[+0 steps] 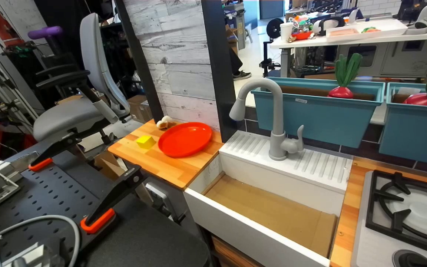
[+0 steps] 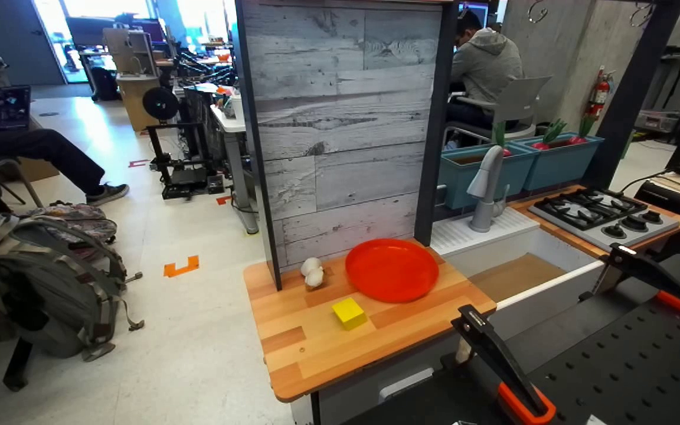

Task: Put the yellow cube on the orange plate

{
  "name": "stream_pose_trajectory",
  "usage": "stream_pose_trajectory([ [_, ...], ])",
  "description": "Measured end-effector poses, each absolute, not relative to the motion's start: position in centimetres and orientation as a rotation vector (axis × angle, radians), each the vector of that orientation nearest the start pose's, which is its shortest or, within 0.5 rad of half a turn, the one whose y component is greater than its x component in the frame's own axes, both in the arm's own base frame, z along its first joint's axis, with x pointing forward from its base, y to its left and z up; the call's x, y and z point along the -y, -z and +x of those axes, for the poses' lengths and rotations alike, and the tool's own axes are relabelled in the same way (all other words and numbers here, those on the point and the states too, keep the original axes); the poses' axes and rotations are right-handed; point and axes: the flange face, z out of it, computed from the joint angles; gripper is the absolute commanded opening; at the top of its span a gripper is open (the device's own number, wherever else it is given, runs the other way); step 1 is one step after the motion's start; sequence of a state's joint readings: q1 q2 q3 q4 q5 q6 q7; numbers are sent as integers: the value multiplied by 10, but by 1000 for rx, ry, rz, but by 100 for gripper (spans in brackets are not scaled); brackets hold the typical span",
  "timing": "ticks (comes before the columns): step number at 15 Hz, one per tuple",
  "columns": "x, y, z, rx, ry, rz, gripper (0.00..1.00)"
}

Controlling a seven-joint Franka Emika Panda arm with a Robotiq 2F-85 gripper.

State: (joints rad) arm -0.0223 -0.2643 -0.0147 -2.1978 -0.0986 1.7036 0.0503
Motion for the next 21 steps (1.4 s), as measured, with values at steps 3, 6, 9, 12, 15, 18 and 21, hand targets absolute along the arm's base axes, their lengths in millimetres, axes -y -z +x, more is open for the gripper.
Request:
stream_pose_trajectory([
  [3,-20,-427,455,-60,-337,-3219,100],
  [6,-63,-371,461,-14,-363,-3234,100],
  [9,-93,-317,466,3,-417,-3254,100],
  [12,-102,-290,469,16,-463,-3262,100],
  [15,-103,-293,472,15,-450,-3262,100],
  [18,-103,-292,473,7,-452,-3262,100],
  [21,-108,-274,478,-88,-396,-3286,100],
])
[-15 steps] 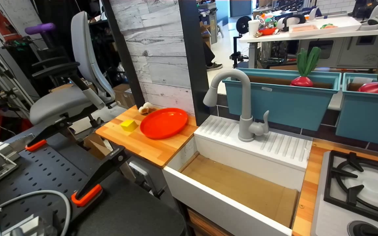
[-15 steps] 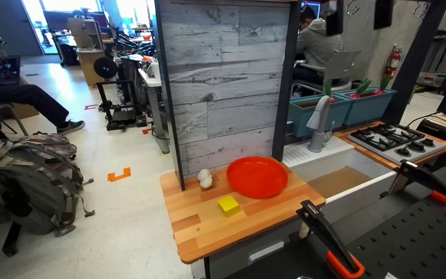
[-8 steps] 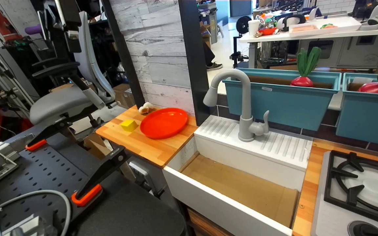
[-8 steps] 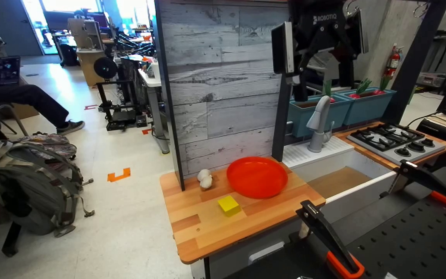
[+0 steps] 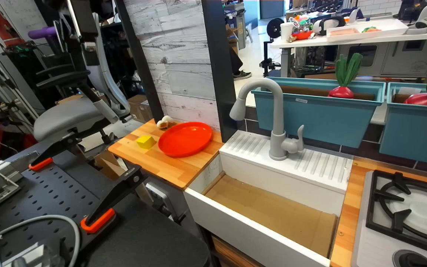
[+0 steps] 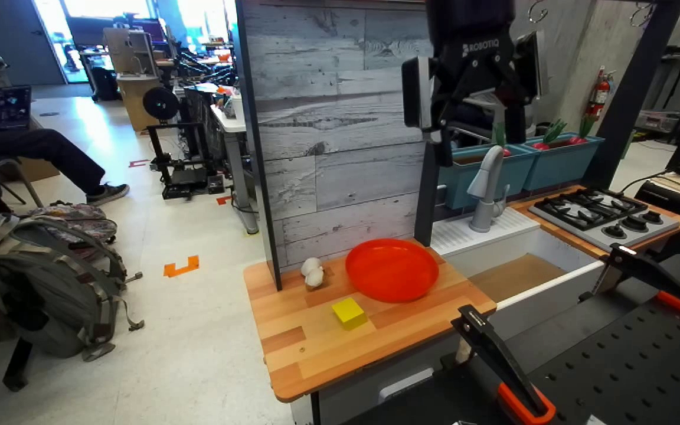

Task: Put the yellow cube on the orange plate

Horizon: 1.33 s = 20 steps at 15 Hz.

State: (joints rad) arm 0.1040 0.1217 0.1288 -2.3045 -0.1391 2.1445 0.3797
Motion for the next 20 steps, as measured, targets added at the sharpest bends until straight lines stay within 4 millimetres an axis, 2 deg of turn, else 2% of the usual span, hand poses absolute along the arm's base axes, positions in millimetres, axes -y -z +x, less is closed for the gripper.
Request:
stream_pose_trajectory([
  [5,-131,-207,484,-236,-254,-3362,100],
  [9,-161,-150,482,-260,-151,-3417,100],
  [12,-180,-116,486,-263,-137,-3440,100],
  [15,-197,-92,499,-229,-113,-3453,100],
  [20,-228,-69,524,-170,4,-3409,100],
])
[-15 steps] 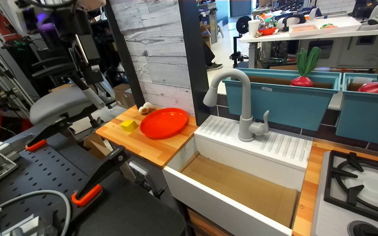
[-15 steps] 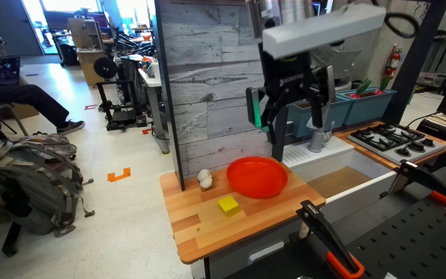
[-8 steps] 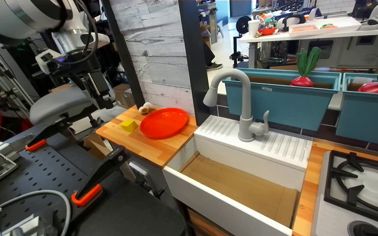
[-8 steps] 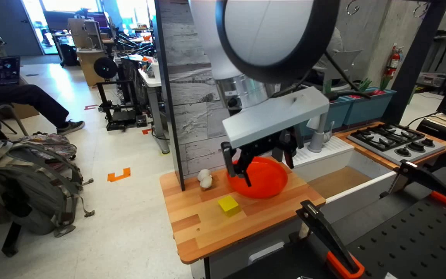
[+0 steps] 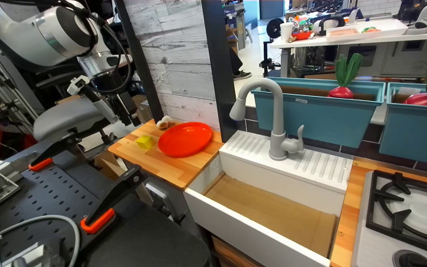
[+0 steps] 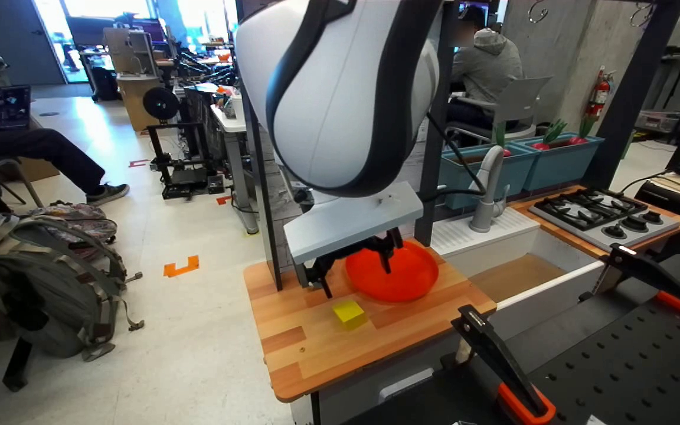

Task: Put the yellow cube on the orange plate

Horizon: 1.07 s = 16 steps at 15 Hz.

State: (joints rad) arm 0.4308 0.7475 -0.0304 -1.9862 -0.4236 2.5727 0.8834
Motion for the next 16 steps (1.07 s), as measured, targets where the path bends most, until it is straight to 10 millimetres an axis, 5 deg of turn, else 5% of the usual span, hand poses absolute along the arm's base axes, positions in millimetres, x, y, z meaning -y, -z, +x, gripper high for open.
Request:
stream_pose_trajectory([
  [4,-240,-51,533,-119,18,-3398,100],
  [16,-244,-43,533,-91,90,-3362,100],
])
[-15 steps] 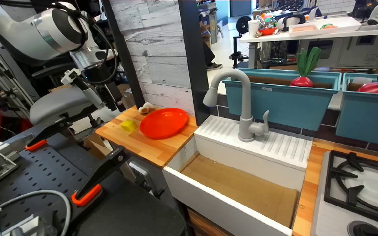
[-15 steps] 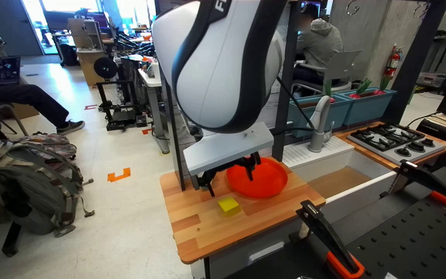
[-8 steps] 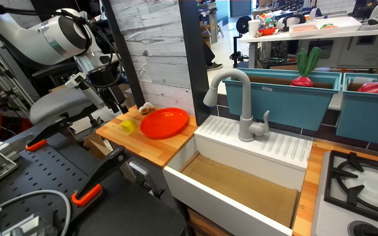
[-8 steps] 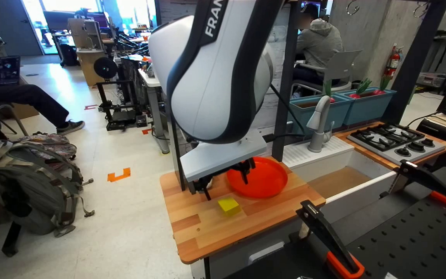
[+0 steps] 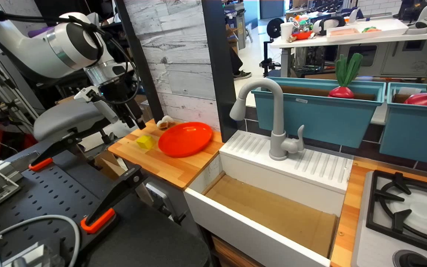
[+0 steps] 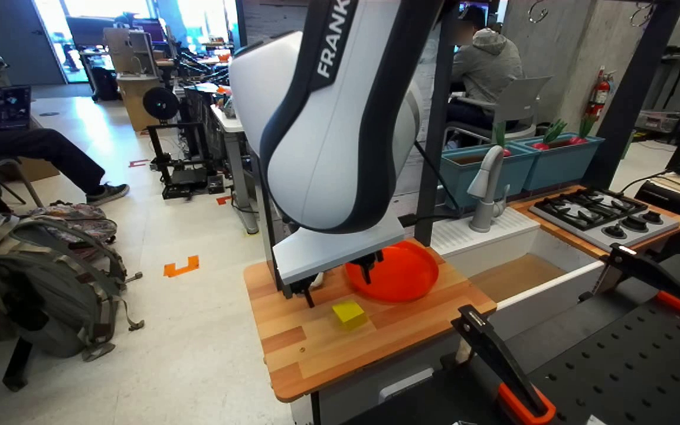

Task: Put the yellow cube on the orange plate

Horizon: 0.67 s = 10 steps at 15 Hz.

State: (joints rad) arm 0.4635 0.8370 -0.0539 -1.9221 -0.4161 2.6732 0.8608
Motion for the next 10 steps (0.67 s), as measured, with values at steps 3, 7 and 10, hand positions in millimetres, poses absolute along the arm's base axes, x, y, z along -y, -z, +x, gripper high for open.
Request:
stream_pose_trajectory([
  [3,-242,-29,532,-134,107,-3313,100],
  [7,-237,-10,527,-174,67,-3276,100],
  [10,-233,-3,525,-196,33,-3268,100],
])
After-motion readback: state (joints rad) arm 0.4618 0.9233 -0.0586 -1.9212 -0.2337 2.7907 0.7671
